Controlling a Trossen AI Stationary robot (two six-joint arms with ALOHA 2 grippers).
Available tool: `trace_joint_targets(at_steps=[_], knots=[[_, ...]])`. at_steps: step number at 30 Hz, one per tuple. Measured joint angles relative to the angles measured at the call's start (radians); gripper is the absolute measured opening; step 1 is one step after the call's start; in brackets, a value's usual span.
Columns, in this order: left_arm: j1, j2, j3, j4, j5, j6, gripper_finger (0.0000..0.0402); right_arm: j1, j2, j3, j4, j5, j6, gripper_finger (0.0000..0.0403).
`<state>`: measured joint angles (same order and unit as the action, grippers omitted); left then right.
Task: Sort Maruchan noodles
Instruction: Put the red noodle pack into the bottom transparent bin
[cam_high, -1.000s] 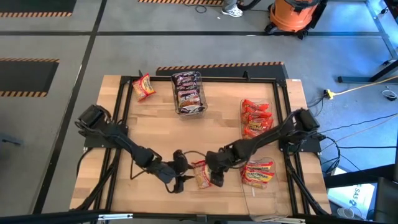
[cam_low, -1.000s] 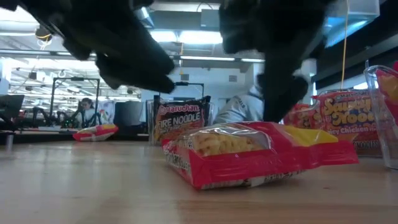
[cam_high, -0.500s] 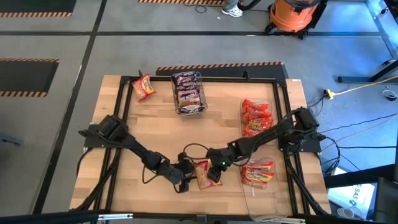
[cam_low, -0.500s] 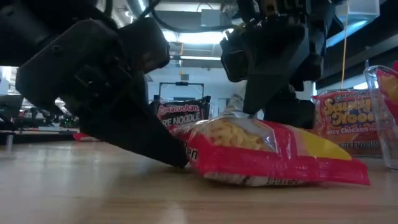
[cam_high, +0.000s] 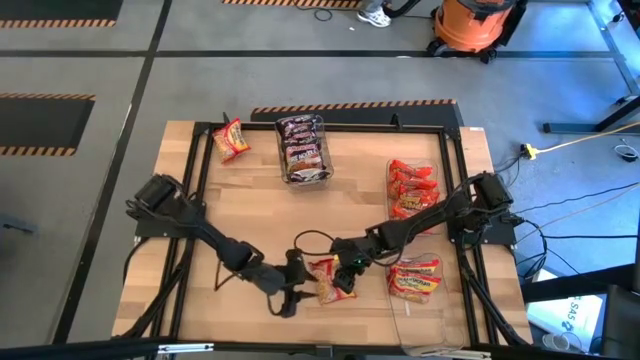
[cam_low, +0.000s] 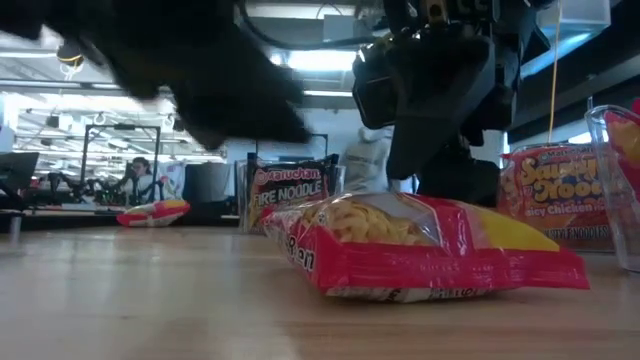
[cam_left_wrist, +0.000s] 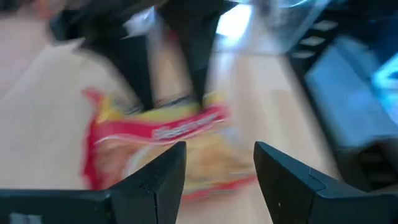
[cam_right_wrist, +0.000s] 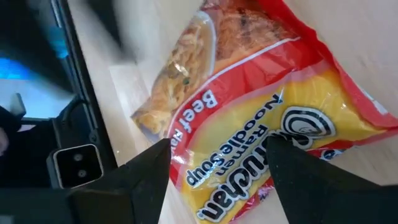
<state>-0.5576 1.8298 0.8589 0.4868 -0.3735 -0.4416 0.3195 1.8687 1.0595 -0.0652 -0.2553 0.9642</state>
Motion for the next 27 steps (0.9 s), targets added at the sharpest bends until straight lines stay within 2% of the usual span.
trace_joint_targets(at_steps=[8, 16, 22, 27], knots=[[0.024, 0.126, 0.002, 0.042, -0.047, -0.047, 0.0185, 0.0, -0.065, 0.007, 0.0, 0.001, -0.019, 0.0243], [-0.007, 0.145, -0.002, -0.007, -0.028, -0.047, 0.0185, 0.01, -0.091, 0.007, -0.201, 0.046, 0.025, 0.0243], [-0.021, 0.142, -0.001, -0.036, -0.06, -0.07, 0.0185, 0.007, -0.079, 0.007, -0.157, 0.061, 0.026, 0.0243], [-0.012, 0.142, -0.002, -0.032, -0.067, -0.072, 0.0185, 0.007, -0.079, 0.007, -0.082, 0.033, 0.027, 0.0243]])
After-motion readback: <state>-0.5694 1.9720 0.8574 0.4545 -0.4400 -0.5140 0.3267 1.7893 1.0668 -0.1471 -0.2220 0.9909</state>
